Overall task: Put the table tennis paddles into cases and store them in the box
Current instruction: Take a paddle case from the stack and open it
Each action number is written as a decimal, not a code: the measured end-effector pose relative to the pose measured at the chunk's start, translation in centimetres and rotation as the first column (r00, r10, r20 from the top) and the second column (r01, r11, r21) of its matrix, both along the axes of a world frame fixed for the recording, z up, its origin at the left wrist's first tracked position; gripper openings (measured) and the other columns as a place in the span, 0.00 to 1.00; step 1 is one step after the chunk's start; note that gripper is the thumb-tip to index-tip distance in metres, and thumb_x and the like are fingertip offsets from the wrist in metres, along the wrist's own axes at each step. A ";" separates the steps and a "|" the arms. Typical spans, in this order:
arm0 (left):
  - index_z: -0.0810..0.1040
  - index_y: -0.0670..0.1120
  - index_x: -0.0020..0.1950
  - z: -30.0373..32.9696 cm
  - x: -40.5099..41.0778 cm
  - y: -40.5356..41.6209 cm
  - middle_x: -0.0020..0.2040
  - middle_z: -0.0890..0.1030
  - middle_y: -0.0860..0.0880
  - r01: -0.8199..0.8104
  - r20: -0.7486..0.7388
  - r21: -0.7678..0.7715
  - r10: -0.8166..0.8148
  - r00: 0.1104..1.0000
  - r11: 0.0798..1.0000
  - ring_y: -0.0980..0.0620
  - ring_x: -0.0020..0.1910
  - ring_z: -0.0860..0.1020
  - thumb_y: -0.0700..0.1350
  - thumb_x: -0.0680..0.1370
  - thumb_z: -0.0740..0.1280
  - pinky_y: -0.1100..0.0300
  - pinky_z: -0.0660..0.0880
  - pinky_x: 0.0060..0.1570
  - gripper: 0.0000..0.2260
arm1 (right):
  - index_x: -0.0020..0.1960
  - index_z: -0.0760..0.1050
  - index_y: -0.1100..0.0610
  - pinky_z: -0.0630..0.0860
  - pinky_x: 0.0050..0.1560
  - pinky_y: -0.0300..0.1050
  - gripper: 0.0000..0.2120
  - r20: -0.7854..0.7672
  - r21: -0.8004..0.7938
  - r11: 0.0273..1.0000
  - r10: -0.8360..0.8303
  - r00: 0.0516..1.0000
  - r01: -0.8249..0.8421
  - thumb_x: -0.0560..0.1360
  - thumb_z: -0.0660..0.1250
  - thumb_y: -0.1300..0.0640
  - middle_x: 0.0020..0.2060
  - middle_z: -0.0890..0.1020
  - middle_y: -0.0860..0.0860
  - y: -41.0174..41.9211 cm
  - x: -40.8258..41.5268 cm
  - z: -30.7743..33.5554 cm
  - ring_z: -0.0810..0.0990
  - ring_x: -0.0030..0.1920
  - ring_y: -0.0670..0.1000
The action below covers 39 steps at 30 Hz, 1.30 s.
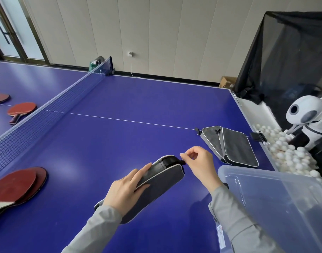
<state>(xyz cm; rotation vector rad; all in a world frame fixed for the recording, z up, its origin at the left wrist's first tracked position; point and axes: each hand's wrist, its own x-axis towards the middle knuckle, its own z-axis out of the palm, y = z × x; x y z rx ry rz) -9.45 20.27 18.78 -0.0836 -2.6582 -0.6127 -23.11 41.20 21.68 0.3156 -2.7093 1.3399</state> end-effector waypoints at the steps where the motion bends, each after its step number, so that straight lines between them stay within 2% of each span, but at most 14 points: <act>1: 0.64 0.62 0.69 0.2 0.2 -0.1 0.42 0.77 0.59 -0.009 0.007 0.051 0.009 1.000 0.999 0.53 0.32 0.75 0.50 0.73 0.72 0.59 0.77 0.32 0.28 | 0.36 0.76 0.53 0.68 0.34 0.29 0.08 0.025 -0.015 1.000 -0.014 1.000 0.015 0.70 0.73 0.55 0.33 0.79 0.45 0.3 -0.2 -0.3 0.76 0.35 0.41; 2: 0.63 0.64 0.68 0.5 0.2 -0.1 0.45 0.78 0.59 -0.023 0.007 0.111 0.022 1.000 0.994 0.55 0.36 0.77 0.50 0.74 0.71 0.60 0.77 0.38 0.27 | 0.36 0.76 0.52 0.67 0.34 0.29 0.08 0.052 -0.036 0.999 -0.030 0.998 0.032 0.70 0.73 0.55 0.32 0.79 0.43 0.7 -0.4 -0.6 0.76 0.35 0.40; 4: 0.64 0.66 0.67 1.3 0.2 -0.3 0.53 0.77 0.64 -0.058 -0.015 0.276 0.064 0.998 0.959 0.62 0.47 0.77 0.50 0.74 0.72 0.71 0.72 0.48 0.27 | 0.35 0.75 0.51 0.68 0.34 0.32 0.09 0.105 -0.086 0.993 -0.070 0.992 0.079 0.71 0.73 0.54 0.32 0.79 0.43 1.5 -0.9 -1.0 0.77 0.35 0.41; 6: 0.68 0.67 0.64 2.2 0.0 -0.7 0.56 0.76 0.70 -0.090 -0.038 0.460 0.121 0.992 0.883 0.69 0.52 0.76 0.47 0.72 0.74 0.79 0.66 0.52 0.27 | 0.34 0.76 0.52 0.70 0.36 0.36 0.09 0.171 -0.141 0.983 -0.095 0.981 0.120 0.71 0.73 0.54 0.31 0.80 0.45 2.4 -1.3 -1.4 0.77 0.34 0.45; 10: 0.73 0.67 0.60 3.0 -0.5 -0.9 0.47 0.81 0.62 -0.076 -0.038 0.616 0.126 0.991 0.784 0.61 0.46 0.80 0.43 0.70 0.75 0.71 0.73 0.50 0.25 | 0.36 0.77 0.57 0.73 0.37 0.40 0.09 0.294 -0.215 0.968 -0.062 0.954 0.129 0.71 0.72 0.54 0.30 0.81 0.50 2.9 -1.6 -1.8 0.76 0.32 0.48; 13: 0.75 0.65 0.60 3.1 -0.7 -0.5 0.43 0.82 0.57 -0.068 -0.036 0.704 0.131 0.991 0.707 0.57 0.43 0.81 0.42 0.70 0.75 0.69 0.75 0.48 0.24 | 0.37 0.77 0.59 0.72 0.33 0.36 0.07 0.374 -0.265 0.958 -0.006 0.927 0.113 0.72 0.71 0.57 0.25 0.81 0.46 2.6 -1.3 -2.3 0.76 0.26 0.43; 18: 0.76 0.62 0.60 2.6 -1.2 0.2 0.41 0.83 0.51 -0.086 -0.045 0.817 0.212 0.976 0.571 0.53 0.41 0.82 0.39 0.71 0.74 0.61 0.78 0.45 0.23 | 0.37 0.77 0.60 0.73 0.32 0.36 0.06 0.431 -0.313 0.945 0.053 0.901 0.094 0.72 0.71 0.62 0.26 0.81 0.47 1.9 -0.2 -4.1 0.76 0.26 0.43; 21: 0.76 0.65 0.57 2.3 -1.6 0.0 0.40 0.83 0.51 -0.111 -0.046 0.872 0.304 0.951 0.477 0.55 0.37 0.82 0.40 0.71 0.74 0.65 0.78 0.40 0.23 | 0.38 0.76 0.60 0.72 0.30 0.32 0.06 0.462 -0.318 0.946 0.097 0.882 0.063 0.71 0.72 0.61 0.28 0.81 0.50 1.1 0.9 -5.2 0.75 0.25 0.41; 24: 0.76 0.65 0.55 2.2 -2.2 -0.7 0.38 0.83 0.52 -0.137 -0.043 0.918 0.438 0.898 0.372 0.59 0.35 0.80 0.42 0.71 0.74 0.69 0.76 0.36 0.21 | 0.37 0.75 0.58 0.73 0.38 0.41 0.08 0.484 -0.323 0.945 0.114 0.867 0.056 0.68 0.74 0.59 0.30 0.80 0.52 0.6 1.9 -6.1 0.76 0.29 0.46; 27: 0.75 0.63 0.54 2.1 -2.6 -1.6 0.36 0.83 0.56 -0.156 -0.008 0.951 0.526 0.851 0.267 0.61 0.34 0.79 0.43 0.71 0.74 0.68 0.76 0.36 0.19 | 0.36 0.75 0.57 0.73 0.38 0.44 0.08 0.474 -0.322 0.945 0.103 0.875 0.063 0.67 0.75 0.58 0.28 0.79 0.49 0.2 2.5 -6.5 0.74 0.30 0.47; 31: 0.75 0.62 0.54 1.7 -3.2 -2.9 0.36 0.84 0.55 -0.188 0.068 0.968 0.546 0.835 0.167 0.57 0.34 0.80 0.44 0.71 0.74 0.61 0.77 0.38 0.18 | 0.39 0.76 0.54 0.72 0.38 0.43 0.07 0.400 -0.321 0.947 0.108 0.910 0.029 0.68 0.74 0.58 0.28 0.80 0.48 -0.5 2.2 -6.2 0.75 0.32 0.48; 34: 0.76 0.61 0.51 1.3 -4.0 -4.5 0.36 0.85 0.53 -0.207 0.140 0.976 0.520 0.843 0.073 0.55 0.33 0.81 0.44 0.71 0.75 0.60 0.78 0.35 0.15 | 0.40 0.79 0.53 0.74 0.39 0.39 0.04 0.345 -0.331 0.943 0.147 0.927 -0.026 0.70 0.73 0.60 0.30 0.82 0.48 -1.2 1.8 -6.0 0.78 0.33 0.44; 36: 0.76 0.58 0.53 0.9 -4.5 -5.8 0.35 0.85 0.53 -0.228 0.186 0.973 0.498 0.847 0.025 0.55 0.31 0.82 0.44 0.71 0.75 0.60 0.78 0.34 0.15 | 0.37 0.80 0.54 0.75 0.40 0.38 0.06 0.316 -0.312 0.948 0.168 0.934 -0.065 0.71 0.72 0.61 0.31 0.83 0.47 -1.7 1.7 -6.0 0.79 0.33 0.42; 39: 0.75 0.51 0.59 0.2 -5.5 -8.2 0.35 0.84 0.52 -0.258 0.246 0.965 0.484 0.840 -0.042 0.56 0.31 0.82 0.43 0.71 0.75 0.61 0.78 0.33 0.19 | 0.37 0.80 0.53 0.76 0.41 0.37 0.06 0.293 -0.267 0.959 0.180 0.939 -0.100 0.71 0.73 0.60 0.32 0.84 0.47 -3.1 1.8 -6.2 0.80 0.34 0.41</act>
